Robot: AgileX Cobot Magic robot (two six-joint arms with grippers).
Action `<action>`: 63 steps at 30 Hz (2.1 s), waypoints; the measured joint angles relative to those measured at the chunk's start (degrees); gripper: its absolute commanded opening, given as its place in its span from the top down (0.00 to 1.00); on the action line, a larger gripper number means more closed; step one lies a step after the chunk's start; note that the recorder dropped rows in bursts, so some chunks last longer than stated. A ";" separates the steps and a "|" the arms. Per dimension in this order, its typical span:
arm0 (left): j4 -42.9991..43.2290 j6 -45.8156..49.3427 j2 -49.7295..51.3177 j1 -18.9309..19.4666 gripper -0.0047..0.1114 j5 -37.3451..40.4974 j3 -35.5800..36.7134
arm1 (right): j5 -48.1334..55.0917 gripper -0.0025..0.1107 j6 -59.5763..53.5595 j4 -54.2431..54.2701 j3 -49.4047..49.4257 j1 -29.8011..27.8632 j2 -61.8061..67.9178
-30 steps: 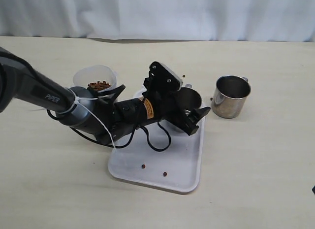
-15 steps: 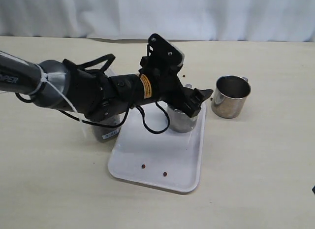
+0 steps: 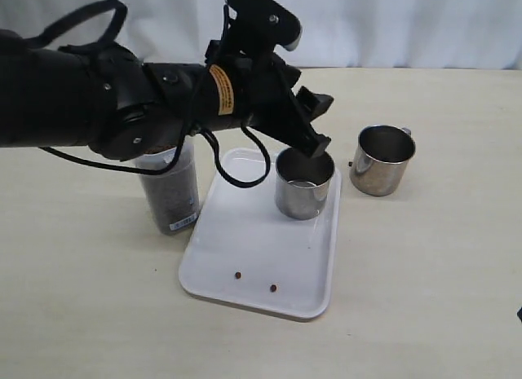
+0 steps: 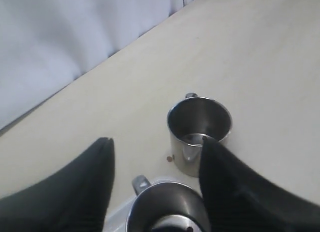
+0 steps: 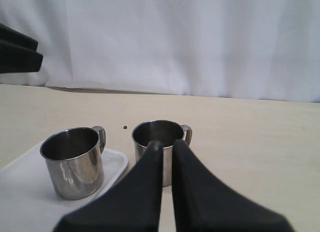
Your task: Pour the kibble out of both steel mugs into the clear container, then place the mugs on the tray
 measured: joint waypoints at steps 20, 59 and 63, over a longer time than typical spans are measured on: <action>-4.27 -0.78 -33.40 8.53 0.89 -8.16 29.24 | 0.00 0.93 0.00 0.00 0.00 0.00 0.00; -7.21 -3.85 -74.89 8.53 0.96 9.22 57.52 | 0.00 0.93 0.00 0.00 0.00 0.00 0.00; -7.21 -3.85 -77.81 10.93 0.96 9.32 57.52 | 0.00 0.93 0.00 0.00 0.00 0.00 0.00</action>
